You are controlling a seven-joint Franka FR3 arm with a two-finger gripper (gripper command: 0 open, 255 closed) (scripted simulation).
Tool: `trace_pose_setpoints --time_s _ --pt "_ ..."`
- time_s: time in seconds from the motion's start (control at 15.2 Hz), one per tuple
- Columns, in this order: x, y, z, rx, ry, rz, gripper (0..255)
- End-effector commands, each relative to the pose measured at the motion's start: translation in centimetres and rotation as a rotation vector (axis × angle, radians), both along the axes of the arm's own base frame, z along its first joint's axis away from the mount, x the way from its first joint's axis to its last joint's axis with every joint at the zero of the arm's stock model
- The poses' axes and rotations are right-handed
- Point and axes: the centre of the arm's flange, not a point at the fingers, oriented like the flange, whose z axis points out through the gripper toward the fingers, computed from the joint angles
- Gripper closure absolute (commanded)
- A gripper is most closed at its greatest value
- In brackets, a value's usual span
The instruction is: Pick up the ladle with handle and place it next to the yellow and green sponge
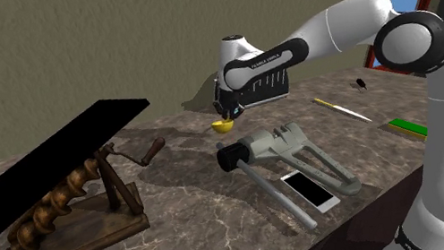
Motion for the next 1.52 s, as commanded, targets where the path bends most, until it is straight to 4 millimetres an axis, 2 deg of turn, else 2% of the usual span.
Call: trace_pose_setpoints --time_s 0.0,0.66,1.45 --pt "0.0 0.1 1.1 0.0 0.0 0.0 255" --pt "0.0 0.1 6.2 0.0 0.0 0.0 255" --pt "-10.7 -11.6 6.2 0.0 0.0 0.0 255"
